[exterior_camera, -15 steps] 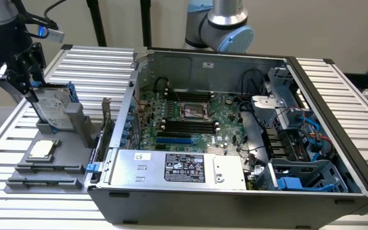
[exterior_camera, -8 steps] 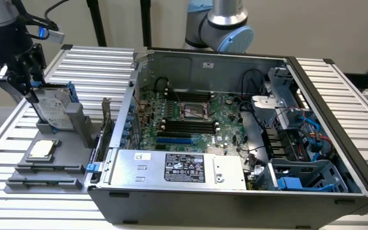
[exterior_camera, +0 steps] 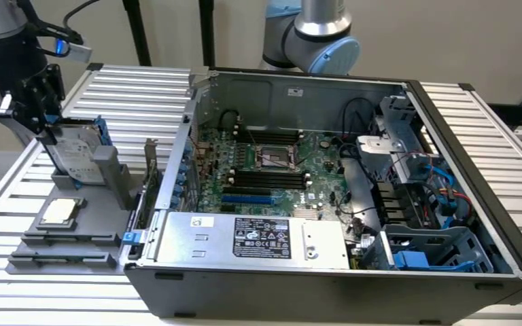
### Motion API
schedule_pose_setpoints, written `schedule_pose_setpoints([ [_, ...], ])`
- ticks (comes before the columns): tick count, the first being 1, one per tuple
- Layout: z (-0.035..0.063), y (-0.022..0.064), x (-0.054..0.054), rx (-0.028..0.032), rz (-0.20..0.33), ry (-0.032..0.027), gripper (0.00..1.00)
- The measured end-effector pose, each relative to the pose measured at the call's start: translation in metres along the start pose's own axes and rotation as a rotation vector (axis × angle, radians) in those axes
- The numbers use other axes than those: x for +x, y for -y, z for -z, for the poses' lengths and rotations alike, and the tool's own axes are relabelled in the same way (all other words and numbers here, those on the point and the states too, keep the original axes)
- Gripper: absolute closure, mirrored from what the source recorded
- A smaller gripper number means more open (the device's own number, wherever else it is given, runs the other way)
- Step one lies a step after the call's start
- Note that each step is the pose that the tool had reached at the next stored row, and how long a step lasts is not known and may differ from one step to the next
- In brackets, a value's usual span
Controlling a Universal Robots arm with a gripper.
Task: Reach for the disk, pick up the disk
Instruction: 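Pick up the disk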
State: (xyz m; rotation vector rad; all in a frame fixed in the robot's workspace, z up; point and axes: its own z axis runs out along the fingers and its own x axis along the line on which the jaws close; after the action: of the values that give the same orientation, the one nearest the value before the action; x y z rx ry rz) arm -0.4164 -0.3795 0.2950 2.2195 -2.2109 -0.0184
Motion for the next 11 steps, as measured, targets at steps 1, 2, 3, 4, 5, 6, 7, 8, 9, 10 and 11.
schedule_pose_setpoints([
  [1,0.0,0.0,0.0,-0.0001,0.0,0.0,0.55],
  [2,-0.0001,0.0,0.0,0.0001,0.0,0.0,0.55],
  [3,-0.0005,0.0,0.0,0.0001,0.0,0.0,0.55],
  [4,-0.0008,0.0,0.0,-0.0005,0.0,0.0,0.55],
  [5,-0.0008,0.0,0.0,-0.0006,0.0,0.0,0.55],
  [6,-0.0009,0.0,0.0,-0.0009,0.0,0.0,0.55],
  [7,-0.0009,0.0,0.0,-0.0012,0.0,0.0,0.55],
  [8,-0.001,0.0,-0.0001,-0.0015,0.0,0.0,0.55],
  [9,-0.001,0.0,-0.0001,-0.0015,0.0,0.0,0.55],
  [10,-0.001,0.0,-0.0001,-0.0017,0.0,0.0,0.55],
  [11,-0.001,0.0,-0.0001,-0.0017,0.0,0.0,0.55],
])
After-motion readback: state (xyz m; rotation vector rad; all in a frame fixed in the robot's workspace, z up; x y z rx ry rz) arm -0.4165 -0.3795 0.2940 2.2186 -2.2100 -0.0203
